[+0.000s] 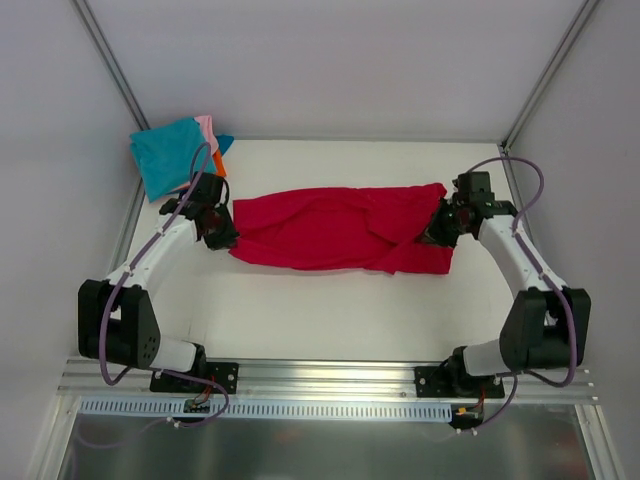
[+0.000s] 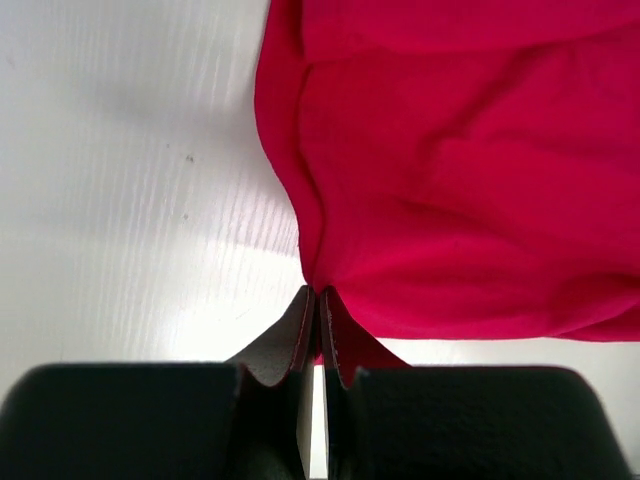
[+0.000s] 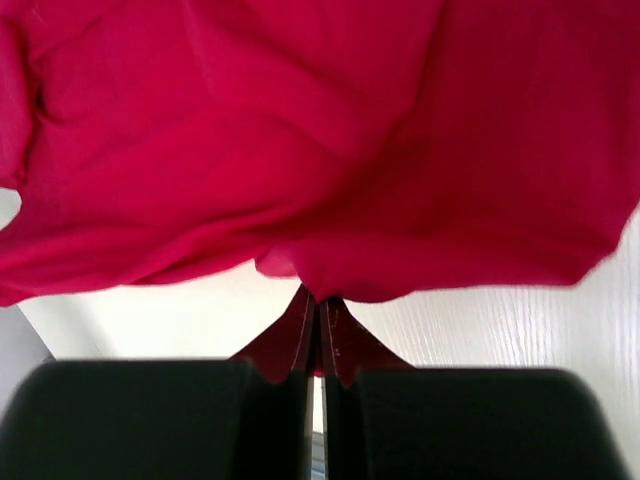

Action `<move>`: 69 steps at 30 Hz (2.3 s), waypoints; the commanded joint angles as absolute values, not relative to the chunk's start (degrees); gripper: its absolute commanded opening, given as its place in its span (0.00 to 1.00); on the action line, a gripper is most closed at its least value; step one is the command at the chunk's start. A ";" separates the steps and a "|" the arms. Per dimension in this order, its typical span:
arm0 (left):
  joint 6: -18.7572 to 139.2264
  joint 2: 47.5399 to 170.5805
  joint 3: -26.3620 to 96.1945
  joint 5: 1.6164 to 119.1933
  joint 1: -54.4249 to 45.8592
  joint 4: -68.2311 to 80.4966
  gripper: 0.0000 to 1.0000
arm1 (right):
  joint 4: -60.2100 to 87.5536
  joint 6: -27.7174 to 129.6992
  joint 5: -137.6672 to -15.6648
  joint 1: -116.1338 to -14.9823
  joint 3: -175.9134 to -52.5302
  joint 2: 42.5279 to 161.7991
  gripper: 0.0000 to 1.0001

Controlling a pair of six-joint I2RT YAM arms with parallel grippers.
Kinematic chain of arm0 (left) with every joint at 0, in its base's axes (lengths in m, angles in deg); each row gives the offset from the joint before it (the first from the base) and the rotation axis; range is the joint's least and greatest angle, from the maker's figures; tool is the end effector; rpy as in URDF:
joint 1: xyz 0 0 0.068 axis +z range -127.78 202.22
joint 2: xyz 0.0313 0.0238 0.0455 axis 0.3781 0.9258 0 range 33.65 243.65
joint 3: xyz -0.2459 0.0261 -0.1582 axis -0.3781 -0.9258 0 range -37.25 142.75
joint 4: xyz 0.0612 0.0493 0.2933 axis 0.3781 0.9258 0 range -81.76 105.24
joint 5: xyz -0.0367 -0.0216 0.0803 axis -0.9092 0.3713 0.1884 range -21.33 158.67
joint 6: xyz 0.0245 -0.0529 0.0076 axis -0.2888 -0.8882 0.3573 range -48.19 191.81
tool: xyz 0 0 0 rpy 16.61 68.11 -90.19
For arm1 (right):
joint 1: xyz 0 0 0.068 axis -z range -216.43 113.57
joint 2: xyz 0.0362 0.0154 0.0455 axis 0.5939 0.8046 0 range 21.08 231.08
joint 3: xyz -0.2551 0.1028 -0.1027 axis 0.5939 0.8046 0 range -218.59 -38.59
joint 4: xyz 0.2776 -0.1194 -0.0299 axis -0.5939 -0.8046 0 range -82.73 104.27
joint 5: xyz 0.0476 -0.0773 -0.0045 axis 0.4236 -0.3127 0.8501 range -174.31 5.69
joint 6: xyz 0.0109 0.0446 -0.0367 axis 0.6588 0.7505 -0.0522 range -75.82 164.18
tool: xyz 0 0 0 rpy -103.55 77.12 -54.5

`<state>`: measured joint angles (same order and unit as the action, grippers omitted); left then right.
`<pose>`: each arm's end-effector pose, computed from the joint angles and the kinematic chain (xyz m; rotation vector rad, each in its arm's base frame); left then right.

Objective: Fold and stack the t-shirts
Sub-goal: Fold the other side of the tshirt into a rectangle

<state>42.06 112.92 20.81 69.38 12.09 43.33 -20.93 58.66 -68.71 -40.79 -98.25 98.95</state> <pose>0.3182 -0.0563 0.2480 -0.4433 2.5347 -0.2507 0.3206 0.0358 0.2667 0.1085 2.5150 0.4759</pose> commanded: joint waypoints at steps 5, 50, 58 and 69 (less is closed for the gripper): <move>44.74 118.73 30.50 71.83 12.28 47.08 0.00 | -17.90 57.27 -63.48 -39.07 -112.40 114.41 0.00; 44.74 149.57 59.69 72.00 19.23 55.34 0.28 | -19.04 55.08 -57.68 -34.32 -114.36 115.75 0.99; 43.69 146.17 54.70 73.34 19.93 54.12 0.99 | -18.95 54.72 -57.23 -35.29 -111.19 112.14 0.99; 42.55 144.14 48.71 61.11 20.11 46.66 0.93 | -19.22 54.46 -58.20 -35.46 -107.93 109.24 1.00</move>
